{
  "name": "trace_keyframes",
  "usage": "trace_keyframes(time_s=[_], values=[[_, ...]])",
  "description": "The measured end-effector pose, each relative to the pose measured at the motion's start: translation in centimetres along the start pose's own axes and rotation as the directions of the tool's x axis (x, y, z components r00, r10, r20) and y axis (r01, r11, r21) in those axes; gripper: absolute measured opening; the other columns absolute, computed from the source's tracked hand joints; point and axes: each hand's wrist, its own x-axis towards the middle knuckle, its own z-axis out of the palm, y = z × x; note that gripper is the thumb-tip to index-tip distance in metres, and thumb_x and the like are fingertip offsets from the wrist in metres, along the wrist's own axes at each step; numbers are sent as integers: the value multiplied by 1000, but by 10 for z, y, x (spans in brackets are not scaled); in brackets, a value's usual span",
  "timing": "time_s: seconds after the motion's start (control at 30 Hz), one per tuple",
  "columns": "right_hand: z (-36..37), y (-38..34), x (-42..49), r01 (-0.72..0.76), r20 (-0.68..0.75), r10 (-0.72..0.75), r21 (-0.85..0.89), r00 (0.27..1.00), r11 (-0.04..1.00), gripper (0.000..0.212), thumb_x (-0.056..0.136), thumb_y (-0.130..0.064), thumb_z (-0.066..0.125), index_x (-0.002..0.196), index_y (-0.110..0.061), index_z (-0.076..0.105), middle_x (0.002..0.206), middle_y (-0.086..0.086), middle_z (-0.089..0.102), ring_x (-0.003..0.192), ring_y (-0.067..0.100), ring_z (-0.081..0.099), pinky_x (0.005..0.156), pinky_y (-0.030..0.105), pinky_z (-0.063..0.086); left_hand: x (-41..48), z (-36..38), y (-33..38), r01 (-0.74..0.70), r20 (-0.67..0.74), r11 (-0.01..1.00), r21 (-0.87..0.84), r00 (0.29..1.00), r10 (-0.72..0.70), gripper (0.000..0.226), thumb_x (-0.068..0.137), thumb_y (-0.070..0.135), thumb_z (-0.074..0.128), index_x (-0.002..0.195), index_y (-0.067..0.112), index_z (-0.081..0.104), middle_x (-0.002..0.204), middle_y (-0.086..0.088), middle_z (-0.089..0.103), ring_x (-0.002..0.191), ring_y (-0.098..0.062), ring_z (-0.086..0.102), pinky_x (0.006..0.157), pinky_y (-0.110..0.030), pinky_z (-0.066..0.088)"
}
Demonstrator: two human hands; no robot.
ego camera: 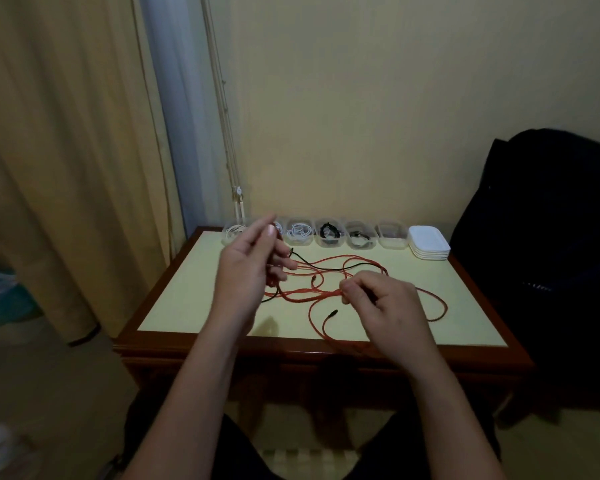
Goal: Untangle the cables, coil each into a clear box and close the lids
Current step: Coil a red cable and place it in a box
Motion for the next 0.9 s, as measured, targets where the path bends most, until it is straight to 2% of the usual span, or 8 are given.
trace_keyframes(time_s=[0.13,0.23,0.33,0.5,0.6,0.7,0.77,0.9], values=[[2,-11,0,-40,-38,48,179,998,983,31,100,-32,59,71,-26,64,61,-20,59,60,3,54,53,13,33,-10,12,-8,13,219,986,165,975,-49,35,105,14,44,137,19,58,77,-6,65,62,-16,67,58,-26,54],[2,-16,0,-61,-86,86,256,993,965,34,99,-43,53,70,-27,61,56,-15,54,53,4,47,51,20,34,-16,18,-17,44,345,976,214,931,-118,33,107,15,42,134,14,60,68,3,59,45,-12,53,47,-24,44],[4,-16,0,-75,-145,118,274,982,959,29,98,-42,57,79,-25,70,65,-11,65,59,7,58,56,26,43,-22,24,-24,247,439,969,29,868,-234,32,107,19,42,130,9,62,65,2,45,38,-6,31,40,-19,28],[11,-13,3,-161,-222,230,290,947,943,28,95,-52,56,88,-26,64,85,-9,67,75,4,58,67,23,42,-23,33,-20,524,522,804,-281,786,-331,43,99,35,48,122,4,69,66,1,16,34,-1,15,35,-18,7],[11,-15,1,-230,-122,290,359,949,904,38,95,-60,43,91,-31,67,82,-13,71,75,1,63,67,20,45,-21,32,-19,530,537,779,-335,787,-303,44,96,39,53,121,8,71,63,4,18,34,0,14,34,-17,7],[10,-19,0,-223,-36,260,411,965,884,38,103,-52,39,97,-37,74,68,0,66,59,9,57,54,22,41,-22,30,-20,491,517,804,-337,809,-278,35,98,37,53,113,13,75,59,5,22,36,-1,15,34,-18,8],[10,-17,1,-211,-29,240,384,970,899,39,105,-48,38,100,-40,75,60,-3,59,55,4,51,52,19,38,-23,33,-22,447,487,848,-284,829,-273,34,100,38,52,103,17,78,59,3,21,37,-3,15,36,-20,9],[11,-14,1,-204,-69,236,313,969,928,46,99,-56,34,103,-37,75,53,-11,54,51,4,47,53,22,36,-25,42,-27,379,429,905,-195,862,-269,41,100,41,51,115,9,71,59,3,20,40,-6,17,38,-23,11]])
